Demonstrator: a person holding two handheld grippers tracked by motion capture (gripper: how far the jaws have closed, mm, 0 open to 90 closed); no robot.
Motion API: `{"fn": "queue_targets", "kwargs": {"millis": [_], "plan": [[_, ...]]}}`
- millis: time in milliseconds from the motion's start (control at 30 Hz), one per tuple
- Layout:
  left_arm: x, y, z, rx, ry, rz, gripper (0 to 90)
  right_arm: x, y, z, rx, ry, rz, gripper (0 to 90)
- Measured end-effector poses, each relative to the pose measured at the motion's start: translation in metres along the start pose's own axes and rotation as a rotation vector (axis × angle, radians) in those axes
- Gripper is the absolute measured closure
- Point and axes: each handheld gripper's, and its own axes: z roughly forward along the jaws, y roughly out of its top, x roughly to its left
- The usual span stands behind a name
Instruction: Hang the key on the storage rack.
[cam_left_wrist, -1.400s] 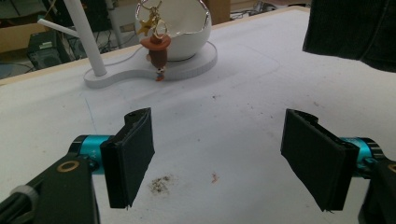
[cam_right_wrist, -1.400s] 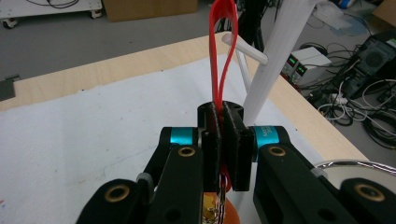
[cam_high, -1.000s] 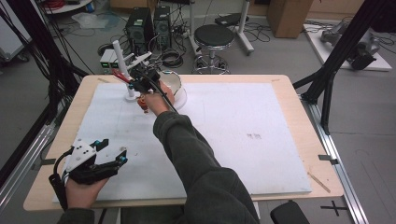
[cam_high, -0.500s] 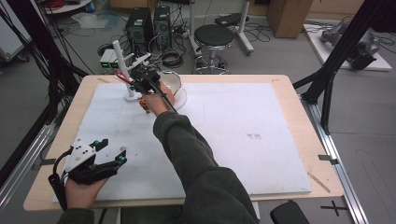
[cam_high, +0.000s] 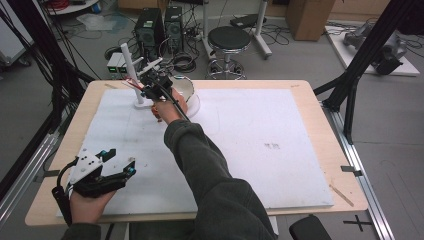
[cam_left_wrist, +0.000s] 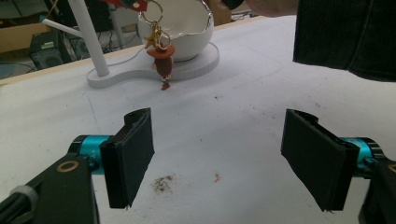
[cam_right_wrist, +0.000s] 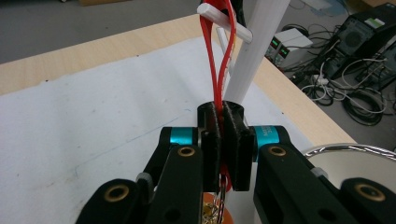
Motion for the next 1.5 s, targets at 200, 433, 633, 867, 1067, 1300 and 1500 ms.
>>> {"fn": "queue_targets", "kwargs": {"millis": [200,433,633,867,1067,1300,1500], "plan": [[0.000,0.000,0.000,-0.001,0.000,0.001,25.7,-0.003,-0.002,0.001,-0.005,0.017,0.031,79.5],[0.000,0.000,0.000,0.002,0.000,0.002,25.7,-0.007,-0.001,-0.007,-0.029,0.046,0.056,74.3],[-0.001,0.000,0.001,0.004,-0.002,0.007,25.7,-0.014,-0.004,-0.019,-0.055,0.074,0.078,70.5],[0.000,0.000,0.002,0.005,0.000,0.000,25.7,-0.021,-0.011,-0.030,-0.094,0.115,0.107,66.6],[-0.002,0.000,0.002,0.011,0.000,0.007,25.7,-0.029,-0.022,-0.039,-0.112,0.154,0.136,62.8],[-0.002,0.000,0.004,0.014,-0.003,0.011,25.7,-0.035,-0.029,-0.056,-0.146,0.198,0.168,59.1],[-0.003,0.000,0.004,0.018,-0.006,0.011,25.6,-0.040,-0.040,-0.068,-0.179,0.210,0.177,56.8]]}}
